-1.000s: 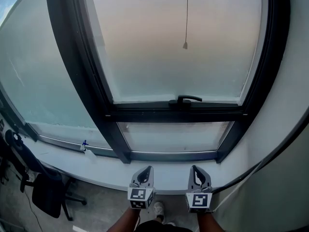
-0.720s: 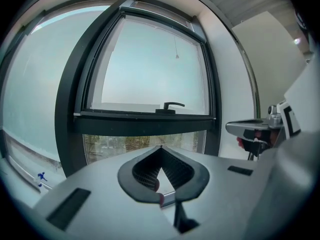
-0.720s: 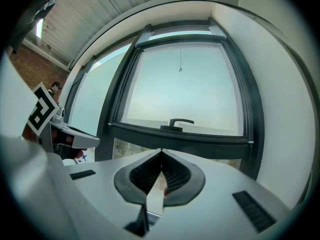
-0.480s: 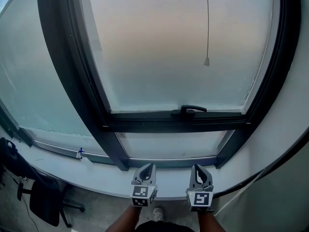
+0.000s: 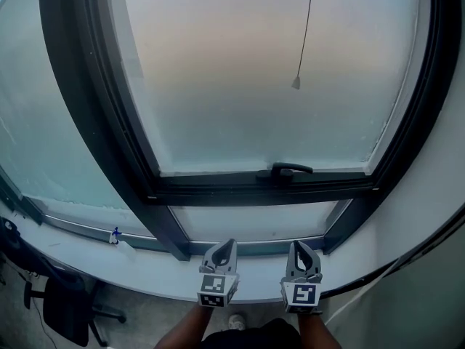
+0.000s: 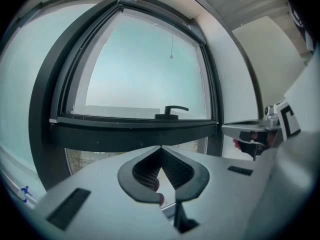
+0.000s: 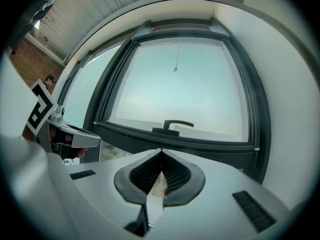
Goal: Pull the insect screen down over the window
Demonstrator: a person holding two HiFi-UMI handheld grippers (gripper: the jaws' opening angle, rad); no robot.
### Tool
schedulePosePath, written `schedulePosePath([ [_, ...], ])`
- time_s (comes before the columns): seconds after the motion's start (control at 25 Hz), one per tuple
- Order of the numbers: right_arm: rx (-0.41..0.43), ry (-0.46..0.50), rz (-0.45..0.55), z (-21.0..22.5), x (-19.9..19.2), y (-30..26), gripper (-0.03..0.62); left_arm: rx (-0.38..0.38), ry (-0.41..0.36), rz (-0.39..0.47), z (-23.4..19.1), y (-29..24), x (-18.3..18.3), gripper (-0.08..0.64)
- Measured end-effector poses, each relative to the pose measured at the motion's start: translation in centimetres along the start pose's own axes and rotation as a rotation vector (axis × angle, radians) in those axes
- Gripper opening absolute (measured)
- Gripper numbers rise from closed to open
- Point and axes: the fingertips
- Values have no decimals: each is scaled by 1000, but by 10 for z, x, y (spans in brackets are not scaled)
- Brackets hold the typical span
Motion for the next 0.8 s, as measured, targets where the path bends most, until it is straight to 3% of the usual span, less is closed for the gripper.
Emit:
schedulePosePath([
  [0.4, 85, -6, 73, 32, 8, -53, 2, 58, -51, 6, 2, -50, 24, 0],
  [0.8, 131, -82, 119, 67, 14, -82, 2, 164, -60, 63, 10, -87, 50, 0],
])
Point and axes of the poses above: the fingertips, and each gripper's own axes: y backward along the fingers, z to its right, x out of its top, and after that the axes turned 3 degrees about z, right-handed
